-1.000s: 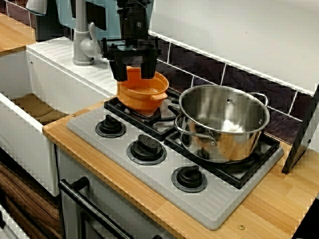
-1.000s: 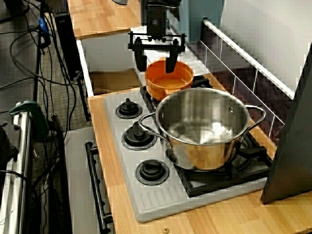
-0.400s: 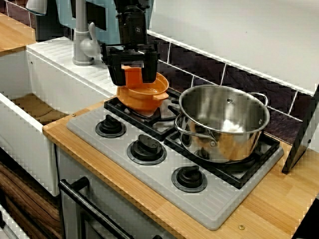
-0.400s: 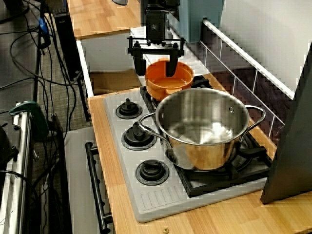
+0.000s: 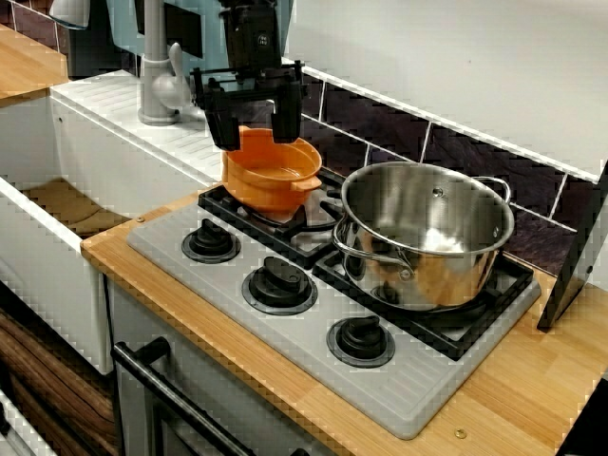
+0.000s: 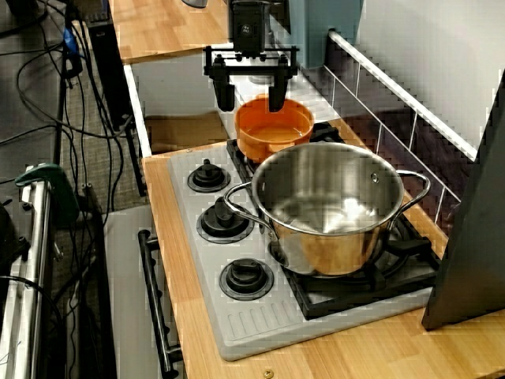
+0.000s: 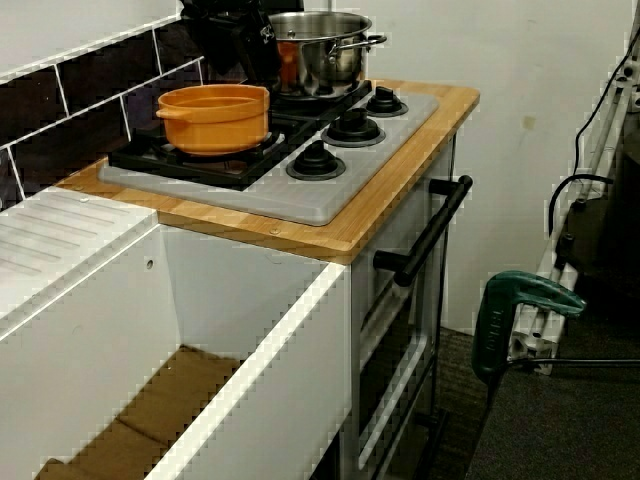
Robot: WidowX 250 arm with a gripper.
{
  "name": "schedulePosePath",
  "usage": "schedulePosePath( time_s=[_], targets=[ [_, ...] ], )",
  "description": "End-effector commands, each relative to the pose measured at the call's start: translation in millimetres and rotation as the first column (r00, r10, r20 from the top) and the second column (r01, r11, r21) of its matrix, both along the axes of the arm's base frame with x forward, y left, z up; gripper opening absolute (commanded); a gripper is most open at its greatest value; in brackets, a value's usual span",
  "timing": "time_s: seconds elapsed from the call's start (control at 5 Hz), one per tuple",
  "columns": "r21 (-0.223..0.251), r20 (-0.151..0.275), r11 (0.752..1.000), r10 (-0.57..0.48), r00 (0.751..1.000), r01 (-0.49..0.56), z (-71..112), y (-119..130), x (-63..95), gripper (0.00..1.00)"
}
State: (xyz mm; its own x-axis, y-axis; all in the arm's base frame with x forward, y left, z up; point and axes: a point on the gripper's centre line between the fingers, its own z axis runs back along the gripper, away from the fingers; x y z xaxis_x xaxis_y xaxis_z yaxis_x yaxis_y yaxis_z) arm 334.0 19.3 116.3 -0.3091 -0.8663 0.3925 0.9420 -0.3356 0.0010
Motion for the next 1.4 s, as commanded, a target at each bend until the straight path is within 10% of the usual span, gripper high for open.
schedulePosePath(
  time_s=[0.0,0.4,1.2],
  targets=[
    [0.045,0.148,0.998,0.033,0.988,-0.04,24.8,-3.4,26.0,1.0],
    [0.098,0.292,0.978,0.151,0.944,-0.187,17.9,-9.1,52.2,1.0],
    [0.14,0.295,0.971,0.148,0.944,-0.195,-5.2,-17.0,73.1,1.0]
  ],
)
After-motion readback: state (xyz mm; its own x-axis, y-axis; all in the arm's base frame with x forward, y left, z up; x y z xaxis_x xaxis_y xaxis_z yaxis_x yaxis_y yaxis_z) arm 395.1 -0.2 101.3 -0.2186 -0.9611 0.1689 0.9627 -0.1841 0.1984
